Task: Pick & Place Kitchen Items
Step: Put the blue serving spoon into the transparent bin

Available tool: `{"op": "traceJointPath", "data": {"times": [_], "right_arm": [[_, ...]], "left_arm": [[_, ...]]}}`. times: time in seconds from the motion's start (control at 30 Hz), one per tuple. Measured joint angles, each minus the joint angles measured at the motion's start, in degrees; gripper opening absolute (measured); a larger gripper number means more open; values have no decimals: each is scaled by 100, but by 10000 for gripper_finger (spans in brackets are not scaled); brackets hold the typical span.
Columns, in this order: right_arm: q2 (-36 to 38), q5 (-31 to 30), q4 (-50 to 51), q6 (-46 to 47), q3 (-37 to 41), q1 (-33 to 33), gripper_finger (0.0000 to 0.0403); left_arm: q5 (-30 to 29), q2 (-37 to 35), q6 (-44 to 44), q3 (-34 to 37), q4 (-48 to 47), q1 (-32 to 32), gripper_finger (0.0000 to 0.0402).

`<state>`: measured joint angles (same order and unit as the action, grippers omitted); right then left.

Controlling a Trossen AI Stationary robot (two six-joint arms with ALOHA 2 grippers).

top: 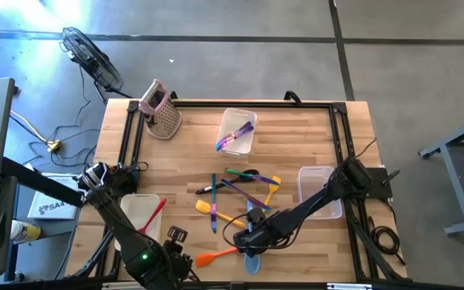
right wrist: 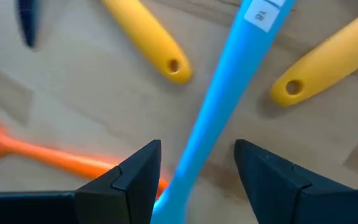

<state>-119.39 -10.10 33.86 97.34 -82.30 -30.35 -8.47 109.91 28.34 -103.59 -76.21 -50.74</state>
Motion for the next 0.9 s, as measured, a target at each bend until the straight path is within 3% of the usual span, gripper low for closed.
{"op": "traceJointPath", "data": {"times": [0.27,0.57,0.9], "right_arm": [[-72,-2,-49,50,-13,37,203],[-244,512,155,146,-26,174,201],[-321,809,222,151,-22,245,127]], "left_arm": [[2,0,2,0,6,0,109],[4,0,7,0,24,0,109],[4,0,20,-2,32,0,109]]}}
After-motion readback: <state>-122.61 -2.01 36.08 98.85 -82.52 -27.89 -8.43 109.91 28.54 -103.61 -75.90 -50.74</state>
